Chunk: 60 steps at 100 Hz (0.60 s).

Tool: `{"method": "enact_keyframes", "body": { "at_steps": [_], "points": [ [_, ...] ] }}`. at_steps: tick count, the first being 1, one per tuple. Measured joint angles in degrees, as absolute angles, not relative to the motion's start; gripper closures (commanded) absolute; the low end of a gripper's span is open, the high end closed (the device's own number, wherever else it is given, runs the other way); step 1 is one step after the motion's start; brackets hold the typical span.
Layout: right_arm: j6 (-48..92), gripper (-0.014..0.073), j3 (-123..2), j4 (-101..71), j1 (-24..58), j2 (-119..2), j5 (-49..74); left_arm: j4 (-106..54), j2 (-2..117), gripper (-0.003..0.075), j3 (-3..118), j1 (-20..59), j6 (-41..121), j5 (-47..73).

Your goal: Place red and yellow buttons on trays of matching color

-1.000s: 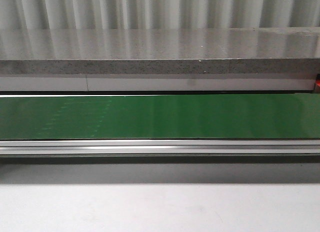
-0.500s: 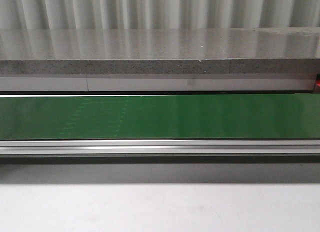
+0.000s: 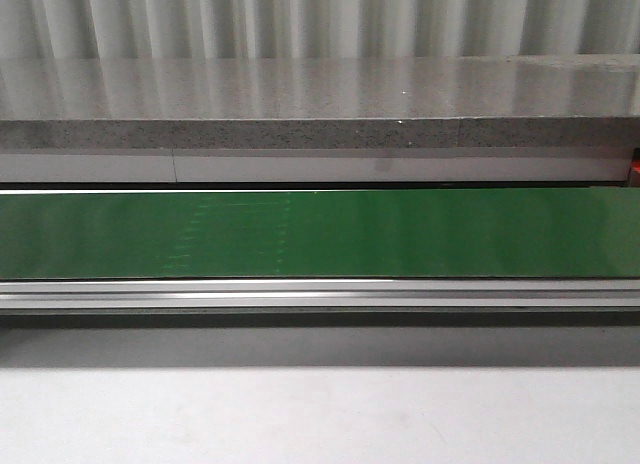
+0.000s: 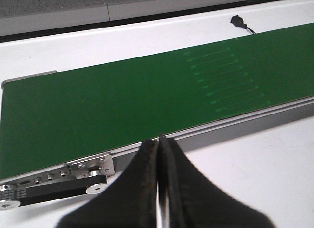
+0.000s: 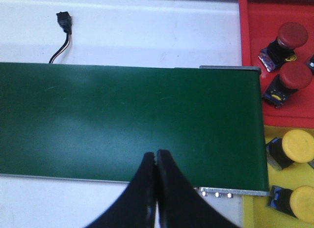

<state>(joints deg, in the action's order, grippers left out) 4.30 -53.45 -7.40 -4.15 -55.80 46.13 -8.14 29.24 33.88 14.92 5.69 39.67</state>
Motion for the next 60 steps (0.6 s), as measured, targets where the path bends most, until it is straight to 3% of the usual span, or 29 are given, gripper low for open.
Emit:
{"method": "enact_keyframes", "body": {
  "at_steps": [60],
  "points": [
    [5.2, 0.0660, -32.4, -7.4, -3.4, -24.4, 43.5, -8.1, 29.2, 0.0740, 33.9, 14.9, 5.7, 37.7]
  ]
}}
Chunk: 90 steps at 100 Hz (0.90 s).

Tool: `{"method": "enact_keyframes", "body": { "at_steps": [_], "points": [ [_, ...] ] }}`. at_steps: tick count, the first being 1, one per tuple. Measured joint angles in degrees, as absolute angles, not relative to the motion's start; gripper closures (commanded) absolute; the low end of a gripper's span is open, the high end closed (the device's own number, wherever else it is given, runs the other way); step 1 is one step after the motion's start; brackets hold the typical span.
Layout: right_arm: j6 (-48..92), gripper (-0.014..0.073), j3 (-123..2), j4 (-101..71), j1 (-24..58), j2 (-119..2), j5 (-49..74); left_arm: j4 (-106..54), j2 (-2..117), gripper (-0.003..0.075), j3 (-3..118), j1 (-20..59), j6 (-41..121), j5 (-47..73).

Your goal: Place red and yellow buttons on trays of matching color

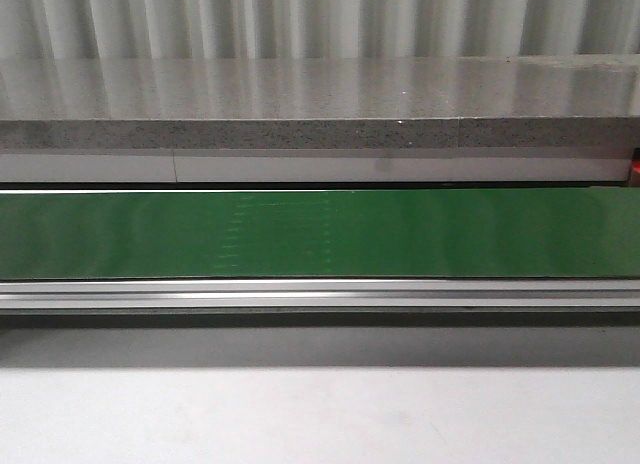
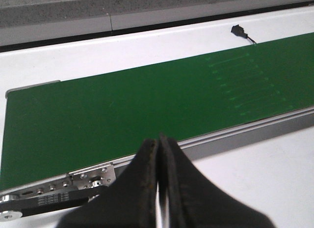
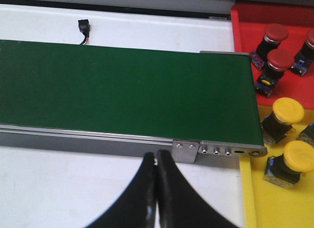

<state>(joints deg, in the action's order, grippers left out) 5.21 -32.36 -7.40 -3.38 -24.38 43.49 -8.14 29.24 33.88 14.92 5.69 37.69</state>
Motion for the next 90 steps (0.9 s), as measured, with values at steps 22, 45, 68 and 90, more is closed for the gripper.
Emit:
{"method": "enact_keyframes", "body": {
  "at_steps": [22, 45, 68, 90],
  "points": [
    [5.2, 0.0660, -31.3, -7.4, -3.4, -21.3, 43.6, -8.5, 29.2, 0.0740, 33.9, 14.9, 5.7, 35.3],
    [5.2, 0.0660, -31.2, -7.4, -3.4, -21.3, 43.9, -7.3, 30.4, 0.0740, 34.7, 14.7, 5.1, 34.8],
    [5.2, 0.0660, -31.2, -7.4, -3.4, -21.3, 44.0, 0.0, 38.7, 0.0740, 42.8, 8.8, -4.1, 39.9],
    [5.3, 0.0660, -31.2, -7.4, -3.4, -21.3, 44.0, 1.6, 48.0, 0.0682, 49.3, -3.8, -7.1, 46.8]
  ]
}}
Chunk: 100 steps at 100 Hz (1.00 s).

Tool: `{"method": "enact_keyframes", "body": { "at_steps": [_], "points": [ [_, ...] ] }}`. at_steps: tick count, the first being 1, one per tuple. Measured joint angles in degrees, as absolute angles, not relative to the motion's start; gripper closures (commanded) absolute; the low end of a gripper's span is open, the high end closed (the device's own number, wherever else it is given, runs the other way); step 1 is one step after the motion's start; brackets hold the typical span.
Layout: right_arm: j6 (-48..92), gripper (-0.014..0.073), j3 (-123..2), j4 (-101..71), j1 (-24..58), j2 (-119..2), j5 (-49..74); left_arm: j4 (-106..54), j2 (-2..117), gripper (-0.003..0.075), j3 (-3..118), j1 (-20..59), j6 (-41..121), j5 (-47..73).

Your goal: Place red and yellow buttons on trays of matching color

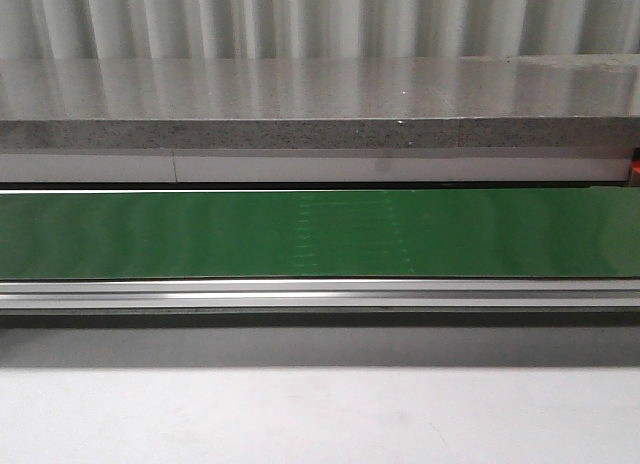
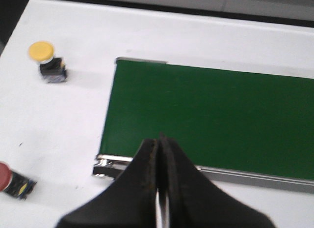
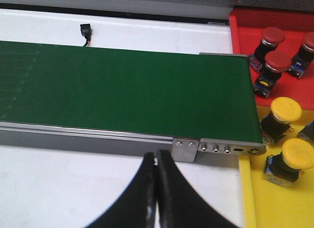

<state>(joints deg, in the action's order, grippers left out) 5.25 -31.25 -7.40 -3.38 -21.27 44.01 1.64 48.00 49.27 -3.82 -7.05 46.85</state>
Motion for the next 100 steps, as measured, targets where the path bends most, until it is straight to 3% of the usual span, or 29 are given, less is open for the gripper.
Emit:
{"method": "enact_keyframes", "body": {
  "at_steps": [8, 23, 30, 73, 100],
  "points": [
    [5.3, 0.0660, -31.2, -7.4, -3.4, -21.3, 44.0, 1.6, 51.0, 0.0547, 50.1, -8.8, -7.2, 47.9],
    [5.3, 0.0660, -31.2, -7.4, -3.4, -21.3, 44.0, 1.6, 55.7, 0.0148, 50.3, -16.6, -7.2, 48.3],
    [5.3, 0.0660, -31.2, -7.4, -3.4, -21.3, 44.0, 1.6, 57.9, 0.0062, 50.3, -19.3, -7.3, 48.4],
    [5.3, 0.0660, -31.2, -7.4, -3.3, -21.3, 44.0, -3.5, 75.6, 0.0103, 52.6, -28.1, -7.5, 63.3],
    [5.3, 0.0660, -31.2, -7.4, -3.3, -21.3, 44.0, -3.5, 82.4, 0.0103, 52.8, -30.0, -7.5, 62.2]
  ]
}}
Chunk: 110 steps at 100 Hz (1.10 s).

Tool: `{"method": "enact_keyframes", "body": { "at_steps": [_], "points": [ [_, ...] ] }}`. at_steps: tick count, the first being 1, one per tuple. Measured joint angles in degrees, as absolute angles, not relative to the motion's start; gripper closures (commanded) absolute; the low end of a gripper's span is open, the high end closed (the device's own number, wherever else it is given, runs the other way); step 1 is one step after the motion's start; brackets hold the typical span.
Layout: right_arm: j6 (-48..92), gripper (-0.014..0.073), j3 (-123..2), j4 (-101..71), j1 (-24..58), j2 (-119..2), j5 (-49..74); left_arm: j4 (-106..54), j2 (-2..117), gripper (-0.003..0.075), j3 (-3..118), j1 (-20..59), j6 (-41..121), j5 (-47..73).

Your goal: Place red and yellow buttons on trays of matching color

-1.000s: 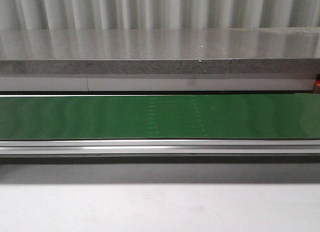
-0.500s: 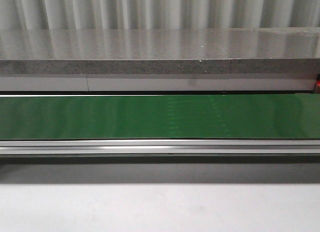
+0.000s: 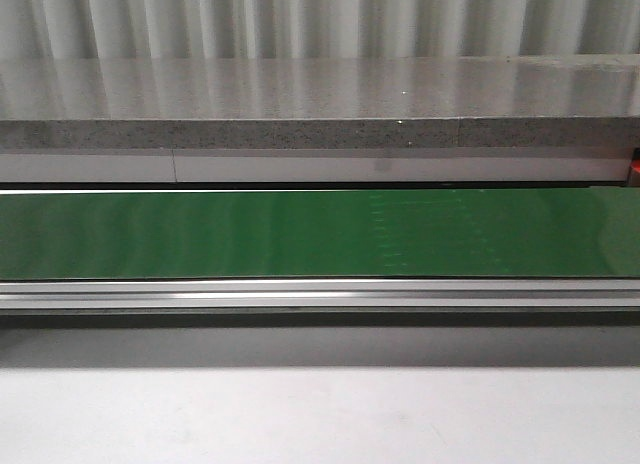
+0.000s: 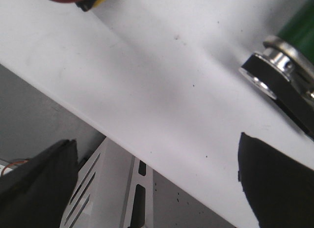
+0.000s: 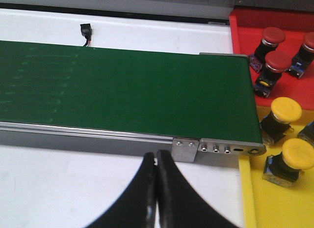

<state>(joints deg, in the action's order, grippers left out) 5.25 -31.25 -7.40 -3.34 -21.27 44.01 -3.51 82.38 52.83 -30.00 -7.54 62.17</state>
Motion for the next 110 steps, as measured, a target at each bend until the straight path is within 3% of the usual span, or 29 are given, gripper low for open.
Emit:
{"method": "enact_keyframes", "body": {
  "at_steps": [33, 76, 110],
  "points": [
    [5.3, 0.0660, -31.2, -7.4, -3.3, -21.3, 44.0, -3.5, 85.1, 0.0103, 53.3, -36.5, -7.7, 52.6],
    [5.3, 0.0660, -31.2, -7.4, -3.3, -21.3, 44.0, -3.5, 93.4, 0.0115, 57.3, -37.0, -7.7, 47.8],
    [5.3, 0.0660, -31.2, -7.4, -3.3, -21.3, 44.0, -3.5, 95.5, 0.0476, 57.6, -37.0, -7.7, 45.6]
  ]
}}
